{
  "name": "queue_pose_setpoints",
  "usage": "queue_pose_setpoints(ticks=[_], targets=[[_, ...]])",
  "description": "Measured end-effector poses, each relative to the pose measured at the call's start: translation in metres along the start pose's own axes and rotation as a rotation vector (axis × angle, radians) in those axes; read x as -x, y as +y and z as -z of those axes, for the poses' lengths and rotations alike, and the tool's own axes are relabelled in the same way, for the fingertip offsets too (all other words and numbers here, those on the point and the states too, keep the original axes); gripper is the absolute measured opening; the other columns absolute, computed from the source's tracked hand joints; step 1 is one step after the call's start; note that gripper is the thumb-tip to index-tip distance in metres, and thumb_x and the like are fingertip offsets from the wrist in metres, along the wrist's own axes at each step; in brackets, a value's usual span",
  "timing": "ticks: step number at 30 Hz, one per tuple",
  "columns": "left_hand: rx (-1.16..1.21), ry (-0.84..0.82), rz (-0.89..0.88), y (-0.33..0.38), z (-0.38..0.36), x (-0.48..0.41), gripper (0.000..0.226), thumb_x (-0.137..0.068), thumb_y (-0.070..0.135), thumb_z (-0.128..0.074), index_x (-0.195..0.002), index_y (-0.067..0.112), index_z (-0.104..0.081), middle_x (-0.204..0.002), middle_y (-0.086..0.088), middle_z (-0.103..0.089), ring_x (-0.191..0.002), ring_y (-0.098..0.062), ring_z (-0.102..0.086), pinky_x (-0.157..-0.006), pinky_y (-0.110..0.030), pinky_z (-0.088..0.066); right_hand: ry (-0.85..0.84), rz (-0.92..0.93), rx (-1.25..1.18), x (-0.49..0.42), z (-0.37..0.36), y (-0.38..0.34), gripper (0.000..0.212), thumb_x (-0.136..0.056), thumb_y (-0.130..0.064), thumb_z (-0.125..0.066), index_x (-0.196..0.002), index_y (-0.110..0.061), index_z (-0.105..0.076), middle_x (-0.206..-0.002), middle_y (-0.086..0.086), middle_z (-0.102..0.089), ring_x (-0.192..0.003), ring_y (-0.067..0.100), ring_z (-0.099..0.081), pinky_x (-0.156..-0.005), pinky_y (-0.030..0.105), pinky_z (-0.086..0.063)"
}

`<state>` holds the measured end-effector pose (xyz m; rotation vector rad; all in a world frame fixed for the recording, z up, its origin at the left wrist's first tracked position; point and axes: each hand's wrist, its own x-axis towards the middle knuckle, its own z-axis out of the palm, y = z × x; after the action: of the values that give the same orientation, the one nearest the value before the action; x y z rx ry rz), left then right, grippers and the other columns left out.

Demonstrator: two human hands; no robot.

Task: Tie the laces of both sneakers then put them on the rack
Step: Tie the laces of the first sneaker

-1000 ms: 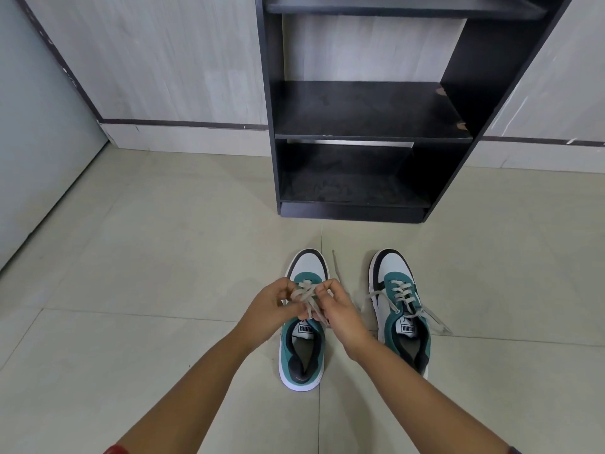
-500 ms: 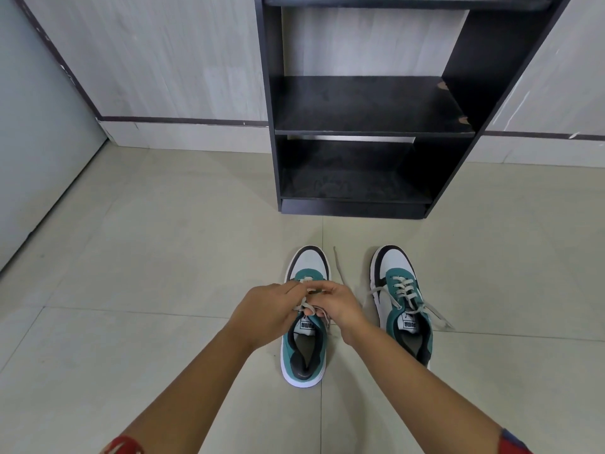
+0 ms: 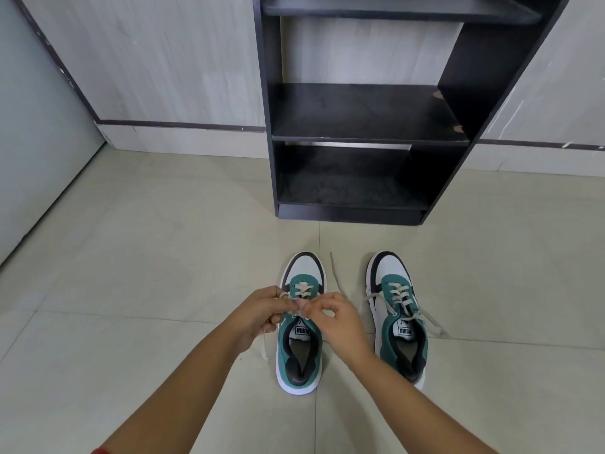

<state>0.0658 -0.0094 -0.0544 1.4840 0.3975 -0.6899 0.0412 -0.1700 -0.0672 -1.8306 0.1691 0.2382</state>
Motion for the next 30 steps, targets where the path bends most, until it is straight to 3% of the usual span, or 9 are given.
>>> queue_pose_setpoints(ticks=[3, 5, 10, 14, 16, 19, 22, 26, 30], targets=[[0.062, 0.000, 0.026, -0.002, 0.001, -0.001, 0.017, -0.081, 0.009, -0.067, -0.073, 0.015, -0.053, -0.062, 0.002, -0.054, -0.042, -0.004, -0.037, -0.038, -0.014, -0.027, -0.049, -0.164, -0.216, 0.000, 0.000, 0.000, 0.006, -0.079, -0.015, -0.073, -0.073, -0.012, -0.073, -0.088, 0.003, -0.071, -0.081, 0.006, -0.065, -0.075, 0.008, -0.050], [0.105, 0.008, 0.054, -0.003, 0.000, -0.002, 0.014, -0.082, 0.010, -0.066, -0.075, 0.014, -0.055, -0.056, 0.005, -0.057, -0.041, -0.003, -0.038, -0.037, -0.013, -0.028, -0.055, -0.187, -0.263, 0.003, -0.002, -0.001, 0.006, -0.076, -0.016, -0.077, -0.071, -0.017, -0.075, -0.083, 0.002, -0.073, -0.079, 0.010, -0.067, -0.074, 0.015, -0.051], [0.186, 0.107, 0.102, -0.006, -0.008, -0.005, 0.010, -0.080, 0.011, -0.069, -0.085, 0.006, -0.062, -0.057, 0.000, -0.059, -0.035, -0.002, -0.041, -0.033, -0.013, -0.028, 0.112, 0.086, 0.272, 0.005, -0.006, 0.007, 0.008, -0.073, -0.032, -0.077, -0.078, -0.026, -0.075, -0.093, -0.012, -0.068, -0.090, 0.004, -0.063, -0.080, 0.022, -0.051], [0.138, 0.203, 0.054, -0.005, -0.006, -0.004, 0.017, -0.080, 0.021, -0.071, -0.087, 0.007, -0.064, -0.068, -0.003, -0.061, -0.041, -0.005, -0.048, -0.037, -0.016, -0.031, 0.199, 0.124, 0.297, 0.006, -0.002, -0.004, 0.003, -0.075, -0.022, -0.072, -0.072, -0.022, -0.072, -0.089, -0.010, -0.067, -0.083, 0.004, -0.062, -0.073, 0.018, -0.047], [0.123, 0.216, 0.046, -0.006, -0.002, -0.003, 0.015, -0.080, 0.026, -0.070, -0.081, 0.013, -0.064, -0.074, -0.001, -0.064, -0.059, -0.008, -0.057, -0.049, -0.021, -0.036, 0.206, 0.101, 0.152, 0.006, 0.004, -0.007, 0.012, -0.075, -0.014, -0.070, -0.066, -0.022, -0.066, -0.086, -0.008, -0.064, -0.076, 0.003, -0.058, -0.066, 0.012, -0.042], [0.175, 0.249, 0.071, -0.013, 0.003, -0.004, 0.014, -0.081, 0.027, -0.069, -0.077, 0.017, -0.060, -0.085, 0.002, -0.067, -0.082, -0.011, -0.059, -0.066, -0.027, -0.038, 0.107, -0.153, -0.385, 0.005, 0.011, -0.009, 0.018, -0.085, -0.004, -0.054, -0.069, -0.012, -0.056, -0.068, -0.001, -0.059, -0.063, 0.013, -0.051, -0.057, 0.022, -0.039], [0.267, 0.319, 0.131, -0.024, 0.004, -0.006, 0.012, -0.084, 0.023, -0.066, -0.077, 0.014, -0.062, -0.079, 0.001, -0.063, -0.067, -0.007, -0.056, -0.053, -0.021, -0.038, 0.082, -0.361, -0.706, 0.005, 0.018, 0.005, 0.018, -0.085, -0.006, -0.043, -0.072, -0.010, -0.054, -0.054, -0.003, -0.058, -0.053, 0.013, -0.049, -0.052, 0.025, -0.034], [0.662, 0.201, 0.211, -0.034, 0.006, -0.008, 0.013, -0.091, 0.017, -0.055, -0.083, 0.009, -0.061, -0.066, 0.001, -0.070, -0.037, -0.002, -0.048, -0.033, -0.013, -0.033, 0.048, -0.476, -1.190, 0.007, 0.020, 0.026, 0.023, -0.083, -0.009, -0.038, -0.063, -0.014, -0.049, -0.075, 0.009, -0.071, -0.043, 0.015, -0.055, -0.036, 0.018, -0.037], [0.872, 0.199, 0.204, -0.038, 0.003, -0.011, 0.017, -0.096, 0.012, -0.046, -0.081, 0.005, -0.052, -0.055, -0.003, -0.069, -0.031, -0.005, -0.048, -0.033, -0.013, -0.042, 0.014, -0.509, -1.076, 0.002, 0.016, 0.021, 0.026, -0.088, -0.015, -0.037, -0.062, -0.019, -0.036, -0.043, -0.003, -0.041, -0.036, 0.010, -0.038, -0.035, 0.017, -0.031]])
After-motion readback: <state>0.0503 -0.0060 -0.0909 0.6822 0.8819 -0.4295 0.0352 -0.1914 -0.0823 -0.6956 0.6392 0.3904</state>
